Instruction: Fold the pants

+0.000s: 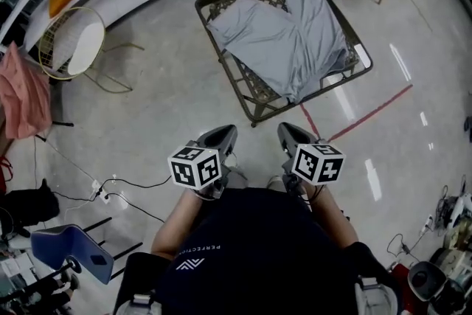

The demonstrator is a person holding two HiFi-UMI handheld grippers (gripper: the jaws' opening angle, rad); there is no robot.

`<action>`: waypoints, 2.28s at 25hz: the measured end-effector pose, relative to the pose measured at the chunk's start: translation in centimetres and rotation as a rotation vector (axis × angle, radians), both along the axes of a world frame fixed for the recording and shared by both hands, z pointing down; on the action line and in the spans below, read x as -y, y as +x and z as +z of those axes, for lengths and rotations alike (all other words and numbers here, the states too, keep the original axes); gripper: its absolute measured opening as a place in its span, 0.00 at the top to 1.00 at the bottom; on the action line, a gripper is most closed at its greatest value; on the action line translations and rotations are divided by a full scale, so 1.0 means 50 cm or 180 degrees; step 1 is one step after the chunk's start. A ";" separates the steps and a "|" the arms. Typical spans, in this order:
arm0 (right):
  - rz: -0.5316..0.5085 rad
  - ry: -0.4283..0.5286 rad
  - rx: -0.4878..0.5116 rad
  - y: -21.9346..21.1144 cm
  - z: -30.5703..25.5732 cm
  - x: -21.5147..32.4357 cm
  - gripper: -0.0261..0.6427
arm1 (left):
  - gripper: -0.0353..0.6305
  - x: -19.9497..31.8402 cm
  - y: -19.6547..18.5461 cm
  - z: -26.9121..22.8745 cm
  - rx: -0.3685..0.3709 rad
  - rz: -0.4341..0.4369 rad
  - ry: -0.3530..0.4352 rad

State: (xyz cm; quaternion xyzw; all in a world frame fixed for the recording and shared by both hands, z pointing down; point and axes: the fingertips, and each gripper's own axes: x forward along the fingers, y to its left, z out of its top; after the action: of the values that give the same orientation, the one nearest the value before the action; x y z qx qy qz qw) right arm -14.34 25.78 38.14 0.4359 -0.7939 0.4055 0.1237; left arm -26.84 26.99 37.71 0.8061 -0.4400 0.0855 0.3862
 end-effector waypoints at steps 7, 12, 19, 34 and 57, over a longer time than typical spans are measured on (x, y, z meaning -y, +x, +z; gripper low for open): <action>0.0237 -0.0088 -0.0028 -0.063 0.018 0.017 0.91 | 0.94 0.034 -0.063 0.009 -0.0125 0.0250 -0.0030; 0.0339 -0.0130 -0.0083 -0.106 0.024 0.013 0.91 | 0.94 0.050 -0.081 0.017 -0.0040 0.0550 -0.0023; 0.0438 -0.0247 -0.0281 -0.090 0.049 -0.001 0.91 | 0.94 0.064 -0.097 0.060 -0.0066 0.0628 -0.0203; 0.0266 -0.0084 -0.0267 -0.029 0.048 0.157 0.91 | 0.94 0.192 -0.051 0.042 0.0116 0.0558 -0.0115; 0.0694 -0.0080 -0.0162 0.105 0.071 0.198 0.91 | 0.94 0.348 0.019 0.074 0.0217 0.0742 -0.0035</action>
State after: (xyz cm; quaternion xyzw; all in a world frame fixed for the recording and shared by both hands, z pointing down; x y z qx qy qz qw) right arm -9.08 15.90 41.69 0.5282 -0.7333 0.4152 0.1044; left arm -25.87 9.57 41.43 0.8463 -0.3558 0.1596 0.3630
